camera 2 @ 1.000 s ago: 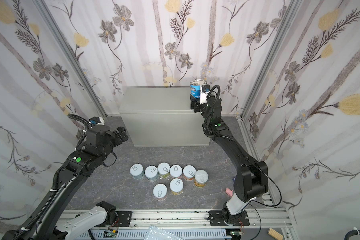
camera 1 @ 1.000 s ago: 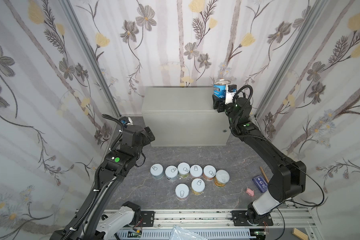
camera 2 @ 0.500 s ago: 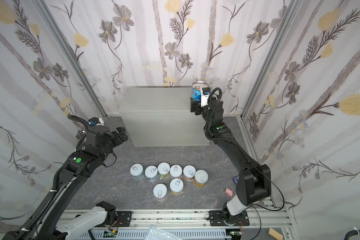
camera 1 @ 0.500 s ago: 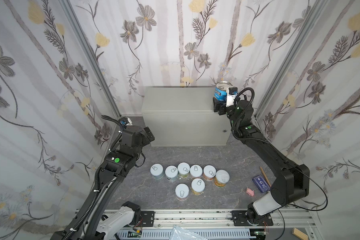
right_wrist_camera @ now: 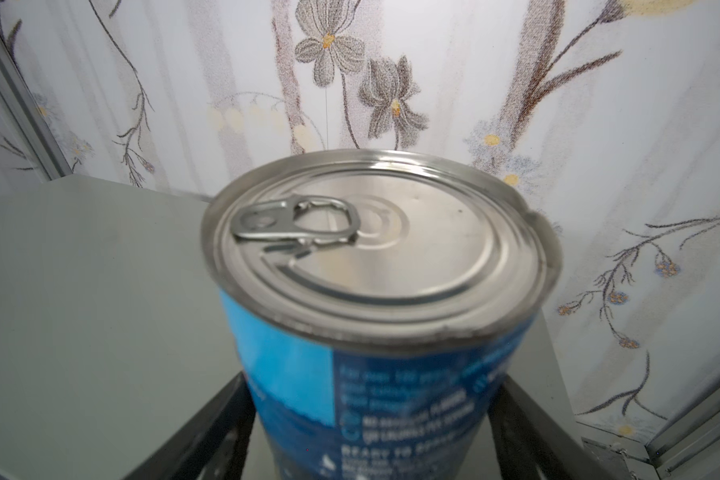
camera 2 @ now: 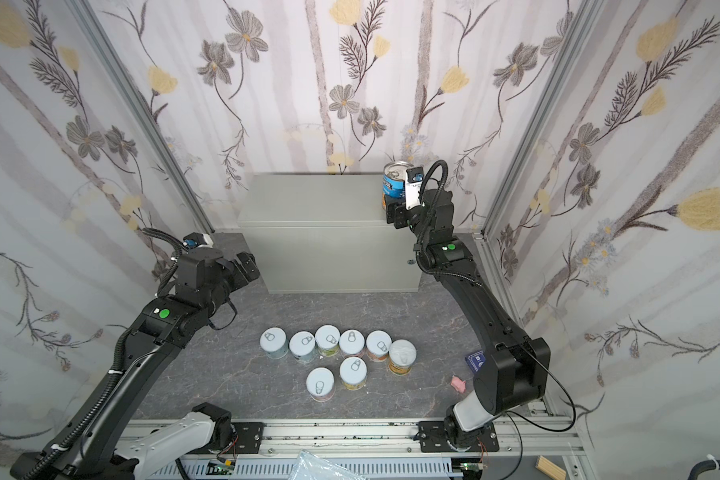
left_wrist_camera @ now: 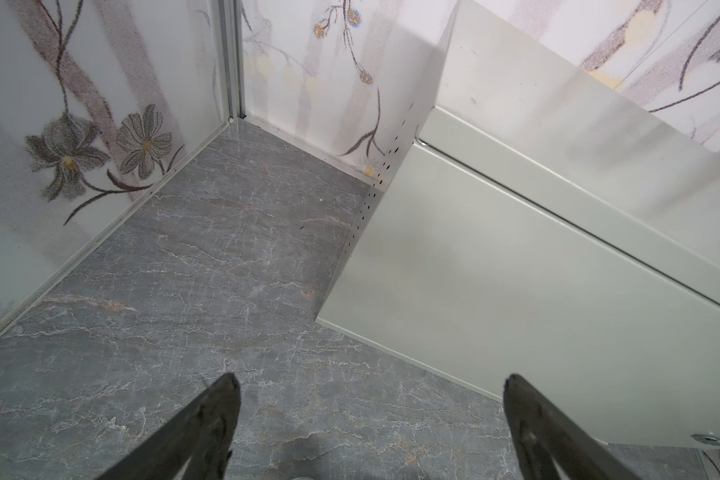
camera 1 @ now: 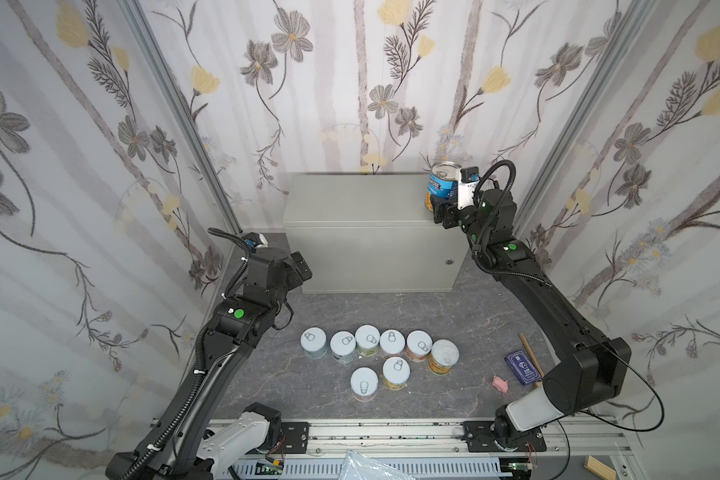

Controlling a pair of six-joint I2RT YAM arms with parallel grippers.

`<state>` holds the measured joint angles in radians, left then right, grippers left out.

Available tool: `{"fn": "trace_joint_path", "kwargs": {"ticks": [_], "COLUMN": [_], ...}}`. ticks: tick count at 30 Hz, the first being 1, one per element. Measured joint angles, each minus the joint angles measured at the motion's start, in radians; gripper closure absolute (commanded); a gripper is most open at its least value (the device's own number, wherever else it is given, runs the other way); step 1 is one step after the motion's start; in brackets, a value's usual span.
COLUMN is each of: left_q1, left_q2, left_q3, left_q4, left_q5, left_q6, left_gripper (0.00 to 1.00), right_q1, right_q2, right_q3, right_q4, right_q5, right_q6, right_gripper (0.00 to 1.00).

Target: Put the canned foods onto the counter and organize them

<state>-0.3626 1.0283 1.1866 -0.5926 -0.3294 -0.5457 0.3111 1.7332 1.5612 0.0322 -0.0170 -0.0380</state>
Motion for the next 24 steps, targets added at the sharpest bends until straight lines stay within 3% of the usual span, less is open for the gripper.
{"fn": "trace_joint_path", "kwargs": {"ticks": [6,24], "left_q1": [0.003,0.015], "left_q2": [-0.018,-0.022], "left_q3": [-0.021,-0.039], "left_q4": [0.005,0.009], "left_q5": [0.002,0.019], "left_q6": [-0.004,-0.008], "left_gripper": [0.00,0.00], "right_q1": [-0.008,-0.057], "right_q2": [0.076,0.148], "right_q3": [0.093,0.184], "right_q4": [-0.026,-0.035], "right_q5": [0.005,0.048], "right_q6": [0.011,0.022], "right_gripper": [0.26,0.21]}}
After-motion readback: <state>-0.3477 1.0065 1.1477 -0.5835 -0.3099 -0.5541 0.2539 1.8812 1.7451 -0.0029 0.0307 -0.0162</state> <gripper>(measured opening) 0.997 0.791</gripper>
